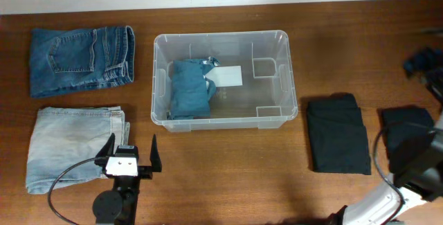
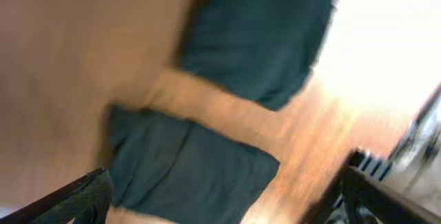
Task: Pack container
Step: 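Withdraw right gripper and move it to the far-right black garment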
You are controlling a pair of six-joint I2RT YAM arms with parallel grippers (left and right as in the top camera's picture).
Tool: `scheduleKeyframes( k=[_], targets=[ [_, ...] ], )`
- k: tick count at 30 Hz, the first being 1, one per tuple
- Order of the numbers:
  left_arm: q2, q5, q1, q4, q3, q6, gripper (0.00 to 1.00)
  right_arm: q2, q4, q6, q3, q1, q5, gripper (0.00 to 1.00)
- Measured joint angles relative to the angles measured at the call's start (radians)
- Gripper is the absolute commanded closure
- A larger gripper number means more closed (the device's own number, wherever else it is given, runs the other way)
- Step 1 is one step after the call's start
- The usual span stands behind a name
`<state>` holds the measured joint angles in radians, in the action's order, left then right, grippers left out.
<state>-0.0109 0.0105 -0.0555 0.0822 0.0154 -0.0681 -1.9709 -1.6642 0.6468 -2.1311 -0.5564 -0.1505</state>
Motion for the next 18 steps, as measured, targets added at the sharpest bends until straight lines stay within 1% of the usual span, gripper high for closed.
scheduleKeyframes(
  k=[4,7,12,18],
  targets=[
    [0.0,0.0,0.0,0.0,0.0,0.0,0.01,0.0,0.046,0.073,0.105,-0.135,0.034,0.01],
    [0.0,0.0,0.0,0.0,0.0,0.0,0.01,0.0,0.068,0.102,0.161,-0.208,0.053,0.01],
    [0.0,0.0,0.0,0.0,0.0,0.0,0.0,0.0,0.144,0.119,0.245,-0.28,0.074,0.01],
    [0.0,0.0,0.0,0.0,0.0,0.0,0.01,-0.001,0.277,0.128,0.376,-0.343,0.085,0.01]
  ],
)
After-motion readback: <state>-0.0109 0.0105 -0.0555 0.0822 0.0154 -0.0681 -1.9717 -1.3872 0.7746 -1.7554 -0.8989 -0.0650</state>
